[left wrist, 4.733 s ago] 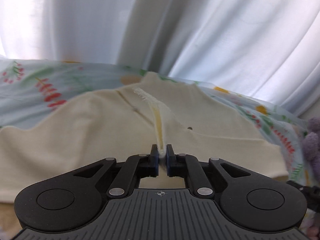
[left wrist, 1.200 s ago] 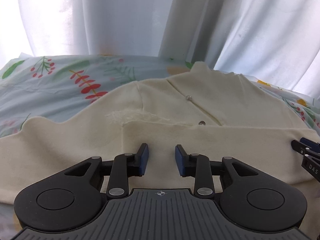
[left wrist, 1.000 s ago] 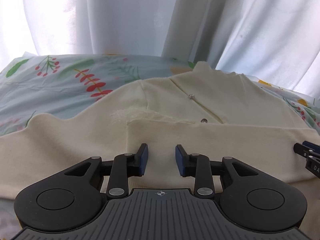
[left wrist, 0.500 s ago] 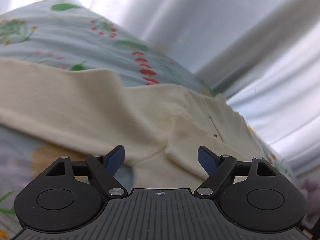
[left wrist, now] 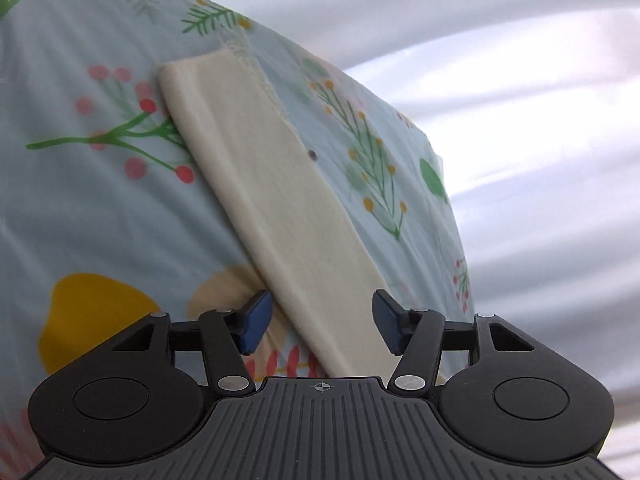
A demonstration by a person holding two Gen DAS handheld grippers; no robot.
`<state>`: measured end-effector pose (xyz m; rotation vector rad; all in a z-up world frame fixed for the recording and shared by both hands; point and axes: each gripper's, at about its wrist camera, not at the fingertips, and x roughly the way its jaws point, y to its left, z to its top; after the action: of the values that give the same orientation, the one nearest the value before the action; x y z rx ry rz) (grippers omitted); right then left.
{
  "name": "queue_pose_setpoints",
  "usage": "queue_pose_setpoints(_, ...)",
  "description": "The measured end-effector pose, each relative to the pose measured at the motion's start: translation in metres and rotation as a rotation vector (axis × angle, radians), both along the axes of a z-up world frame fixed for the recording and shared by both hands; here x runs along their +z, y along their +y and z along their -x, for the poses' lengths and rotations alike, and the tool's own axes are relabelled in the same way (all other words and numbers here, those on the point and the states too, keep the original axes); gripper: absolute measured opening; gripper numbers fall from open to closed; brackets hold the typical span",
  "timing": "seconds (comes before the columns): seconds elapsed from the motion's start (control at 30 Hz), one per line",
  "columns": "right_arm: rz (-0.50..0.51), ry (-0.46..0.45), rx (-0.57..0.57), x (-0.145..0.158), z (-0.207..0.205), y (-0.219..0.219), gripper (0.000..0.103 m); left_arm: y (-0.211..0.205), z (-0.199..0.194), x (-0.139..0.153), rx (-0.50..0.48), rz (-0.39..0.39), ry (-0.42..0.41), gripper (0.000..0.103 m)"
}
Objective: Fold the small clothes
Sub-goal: 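Grasp the other sleeve cuff with the left gripper, then lay the held sleeve across the sweater body and open the left gripper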
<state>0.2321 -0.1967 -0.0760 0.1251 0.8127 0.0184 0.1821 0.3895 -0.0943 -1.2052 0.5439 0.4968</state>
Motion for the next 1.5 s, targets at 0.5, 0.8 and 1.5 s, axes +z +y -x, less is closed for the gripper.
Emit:
queue_pose_setpoints(0.5, -0.008, 0.010, 0.023, -0.001, -0.002, 0.008, 0.031, 0.048, -0.003, -0.012, 0.104, -0.043, 0.019, 0.009)
queue_pose_setpoints(0.8, -0.018, -0.004, 0.008, 0.002, 0.000, 0.002, 0.031, 0.002, -0.028, 0.036, -0.043, -0.276, 0.072, 0.008)
queue_pose_setpoints(1.5, -0.158, -0.008, 0.050, 0.009, -0.008, -0.010, 0.031, -0.319, -0.078, 0.059, -1.033, -0.685, -0.032, 0.055)
